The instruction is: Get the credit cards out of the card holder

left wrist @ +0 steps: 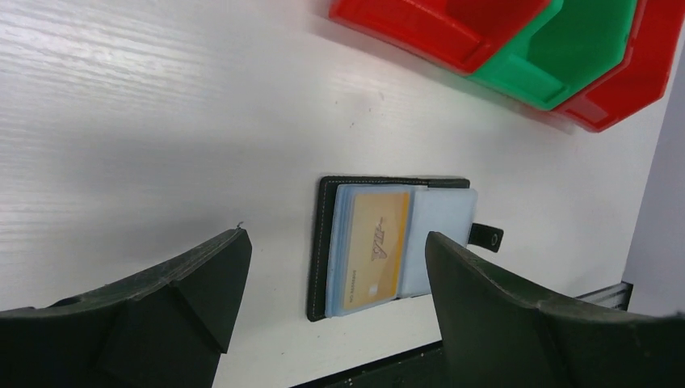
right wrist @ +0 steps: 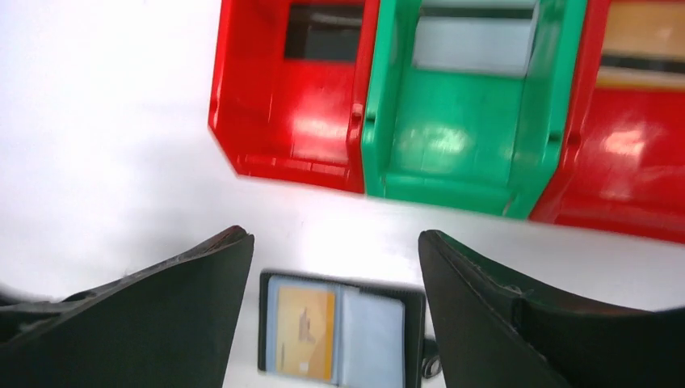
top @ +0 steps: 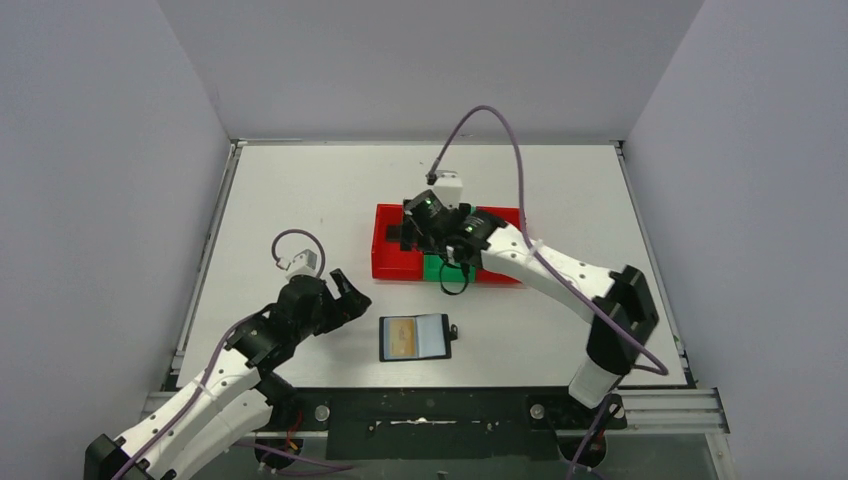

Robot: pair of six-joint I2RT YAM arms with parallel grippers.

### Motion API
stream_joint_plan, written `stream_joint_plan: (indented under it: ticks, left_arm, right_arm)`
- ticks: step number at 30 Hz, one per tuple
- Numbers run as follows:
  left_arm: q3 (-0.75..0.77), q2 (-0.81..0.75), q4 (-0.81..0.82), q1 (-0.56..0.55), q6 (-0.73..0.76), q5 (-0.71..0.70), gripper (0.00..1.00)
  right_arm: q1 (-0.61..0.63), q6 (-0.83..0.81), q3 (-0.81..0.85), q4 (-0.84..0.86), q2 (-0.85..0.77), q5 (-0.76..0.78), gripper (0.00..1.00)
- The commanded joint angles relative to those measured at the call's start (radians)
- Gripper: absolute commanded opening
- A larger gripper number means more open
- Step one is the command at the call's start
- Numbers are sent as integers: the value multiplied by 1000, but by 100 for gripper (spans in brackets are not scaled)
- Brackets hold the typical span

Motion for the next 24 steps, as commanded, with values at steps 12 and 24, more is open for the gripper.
stream_joint_plan:
  ticks: [12,24]
  left_arm:
    - [-23,200,262,8,36,315,67]
    - [-6,287,304,6,69,412,52]
  right_arm:
    - [169,321,-641,552,-290,-215,54]
    - [199,419,-724,713,-201,-272,41]
